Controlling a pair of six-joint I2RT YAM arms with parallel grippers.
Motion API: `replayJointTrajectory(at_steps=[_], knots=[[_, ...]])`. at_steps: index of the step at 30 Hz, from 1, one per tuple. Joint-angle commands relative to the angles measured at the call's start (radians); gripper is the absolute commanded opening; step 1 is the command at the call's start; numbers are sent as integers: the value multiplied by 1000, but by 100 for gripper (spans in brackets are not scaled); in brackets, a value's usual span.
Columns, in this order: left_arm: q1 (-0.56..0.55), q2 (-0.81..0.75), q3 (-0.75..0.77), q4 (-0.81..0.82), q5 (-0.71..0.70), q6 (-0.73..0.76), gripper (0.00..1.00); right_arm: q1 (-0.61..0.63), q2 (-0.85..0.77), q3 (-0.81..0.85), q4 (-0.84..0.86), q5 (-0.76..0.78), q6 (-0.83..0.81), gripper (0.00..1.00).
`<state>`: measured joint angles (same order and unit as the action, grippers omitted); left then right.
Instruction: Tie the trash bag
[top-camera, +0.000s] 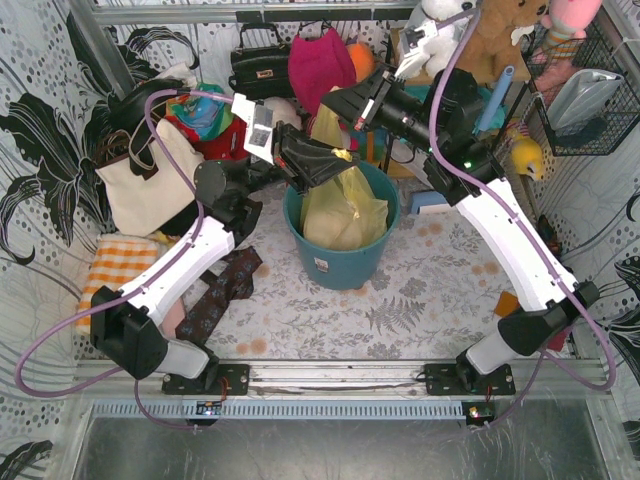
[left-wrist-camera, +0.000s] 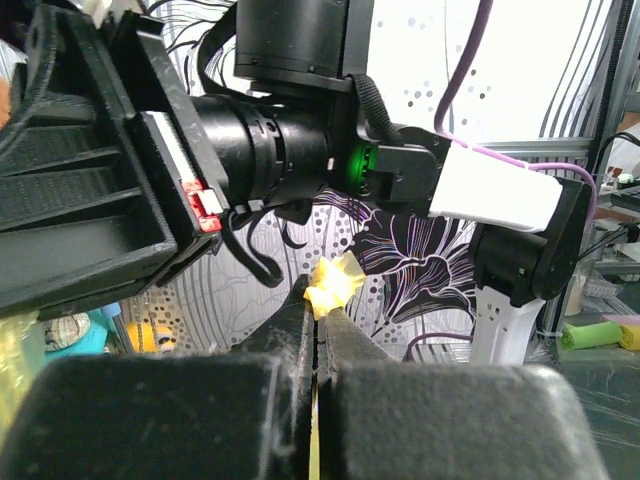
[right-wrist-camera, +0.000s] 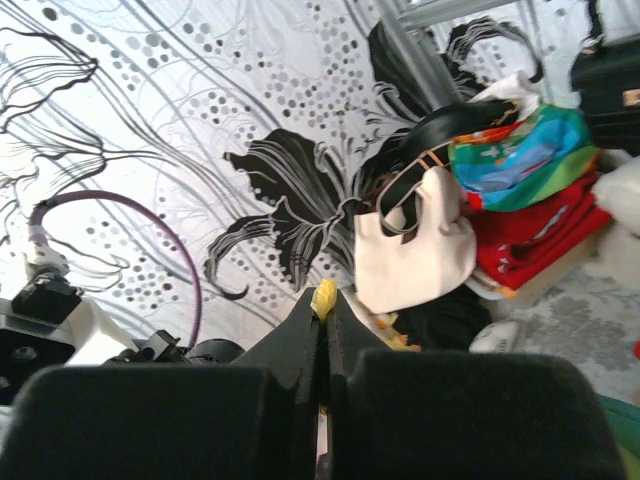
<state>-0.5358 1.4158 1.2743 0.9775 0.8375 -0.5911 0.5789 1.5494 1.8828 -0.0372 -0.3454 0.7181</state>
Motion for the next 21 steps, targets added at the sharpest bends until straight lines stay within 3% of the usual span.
replayJointTrajectory(at_steps=[1,7,13,17,21], knots=[[5,-12,1,53,0,-9,0,-2,40,44,99,-120,102,0],[5,33,105,42,15,-13,0,-2,57,55,149,-219,186,0],[4,174,323,143,92,-155,0,-4,186,234,76,-300,181,0],[-3,285,482,217,146,-282,0,-40,380,542,-9,-422,202,0],[-29,338,563,179,190,-286,0,-70,582,842,8,-551,330,0]])
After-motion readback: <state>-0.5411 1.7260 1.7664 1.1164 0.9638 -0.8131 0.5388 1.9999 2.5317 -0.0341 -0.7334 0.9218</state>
